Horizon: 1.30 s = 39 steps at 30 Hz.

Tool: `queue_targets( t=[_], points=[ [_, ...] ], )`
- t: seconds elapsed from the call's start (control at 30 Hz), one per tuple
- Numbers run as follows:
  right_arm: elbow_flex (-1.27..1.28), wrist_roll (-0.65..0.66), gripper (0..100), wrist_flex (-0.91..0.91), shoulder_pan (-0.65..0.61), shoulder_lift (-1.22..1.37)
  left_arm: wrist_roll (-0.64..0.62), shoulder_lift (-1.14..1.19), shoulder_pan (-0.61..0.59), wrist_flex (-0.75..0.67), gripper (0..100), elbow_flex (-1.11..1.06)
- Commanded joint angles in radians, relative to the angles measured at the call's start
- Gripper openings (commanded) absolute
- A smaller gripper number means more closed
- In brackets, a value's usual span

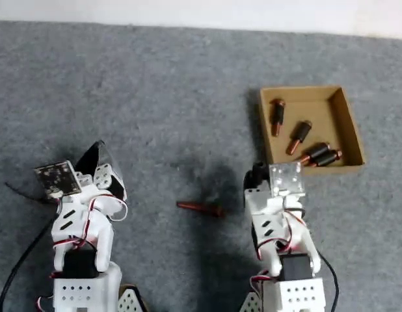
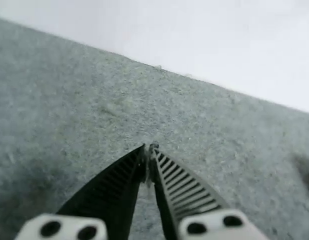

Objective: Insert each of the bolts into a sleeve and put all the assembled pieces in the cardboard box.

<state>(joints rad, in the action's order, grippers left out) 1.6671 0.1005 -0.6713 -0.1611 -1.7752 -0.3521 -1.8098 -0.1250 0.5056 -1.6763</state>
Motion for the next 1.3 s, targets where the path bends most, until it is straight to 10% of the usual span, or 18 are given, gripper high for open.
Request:
queue_targets(
  t=[0.0,0.23,0.37,0.57,1.27],
  points=[
    [0.058,0.011,0.5,0.028,0.021,-0.065,0.068,-0.008,0.067,0.005,3,-0.015],
    [0.07,0.011,0.5,0.031,0.022,-0.064,0.235,-0.005,0.09,0.229,4,0.122],
    [0.073,0.011,0.5,0.062,0.022,-0.064,0.618,-0.004,0.295,0.446,3,0.205],
    [0.071,0.011,0.5,0.084,0.044,-0.064,0.71,0.081,0.556,0.563,3,0.314],
    [0.071,0.011,0.9,0.088,0.051,-0.064,1.211,1.725,0.762,0.664,11,1.138]
  ],
)
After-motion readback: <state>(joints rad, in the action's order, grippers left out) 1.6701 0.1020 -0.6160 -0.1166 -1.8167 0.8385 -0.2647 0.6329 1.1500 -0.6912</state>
